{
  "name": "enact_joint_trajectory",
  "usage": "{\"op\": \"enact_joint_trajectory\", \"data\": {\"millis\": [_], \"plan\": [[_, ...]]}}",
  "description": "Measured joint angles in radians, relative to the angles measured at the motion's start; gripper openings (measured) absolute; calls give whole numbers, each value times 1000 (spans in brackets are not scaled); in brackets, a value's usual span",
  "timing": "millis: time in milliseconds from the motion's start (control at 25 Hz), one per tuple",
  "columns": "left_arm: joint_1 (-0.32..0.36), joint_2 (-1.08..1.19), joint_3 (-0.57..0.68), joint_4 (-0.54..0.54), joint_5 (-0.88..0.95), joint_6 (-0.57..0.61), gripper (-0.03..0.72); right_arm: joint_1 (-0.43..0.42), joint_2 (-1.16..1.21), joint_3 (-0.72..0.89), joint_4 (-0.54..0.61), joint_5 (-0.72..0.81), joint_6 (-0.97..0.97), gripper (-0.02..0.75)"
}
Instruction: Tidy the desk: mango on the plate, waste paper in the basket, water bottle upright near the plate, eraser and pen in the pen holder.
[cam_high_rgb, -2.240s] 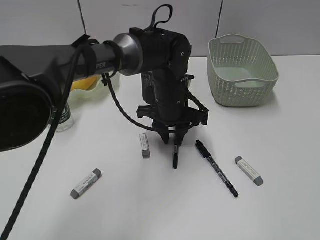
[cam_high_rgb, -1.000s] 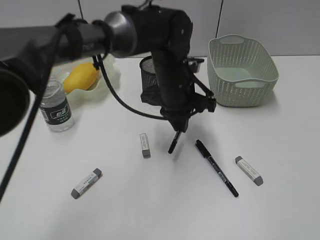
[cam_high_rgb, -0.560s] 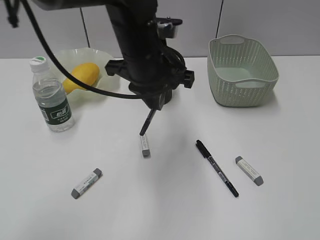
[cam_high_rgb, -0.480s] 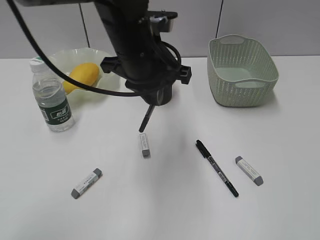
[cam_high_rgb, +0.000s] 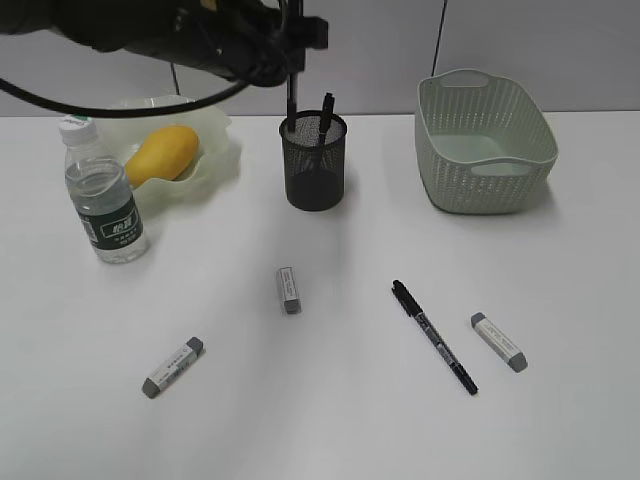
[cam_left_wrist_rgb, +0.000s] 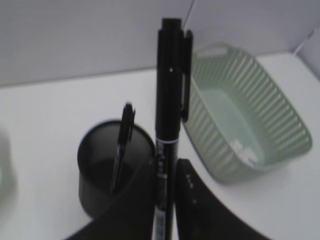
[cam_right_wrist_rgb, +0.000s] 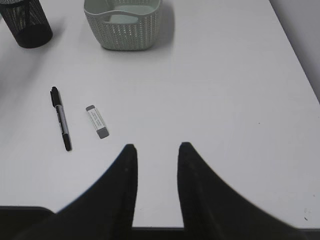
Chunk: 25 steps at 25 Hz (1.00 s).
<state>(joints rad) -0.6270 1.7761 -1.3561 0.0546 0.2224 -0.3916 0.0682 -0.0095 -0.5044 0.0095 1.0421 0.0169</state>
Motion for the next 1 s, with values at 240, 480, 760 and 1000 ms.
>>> {"op": "enact_joint_trajectory", "data": {"millis": [240, 480, 760, 1000], "plan": [[55, 71, 0, 15, -329, 0, 80, 0, 0, 0, 0, 0, 0, 236], [70, 195, -1, 31, -547, 0, 80, 0, 0, 0, 0, 0, 0, 236], [87, 322, -53, 60, -649, 3, 80, 0, 0, 0, 0, 0, 0, 236], [89, 385, -102, 104, -647, 8, 80, 0, 0, 0, 0, 0, 0, 236]]}}
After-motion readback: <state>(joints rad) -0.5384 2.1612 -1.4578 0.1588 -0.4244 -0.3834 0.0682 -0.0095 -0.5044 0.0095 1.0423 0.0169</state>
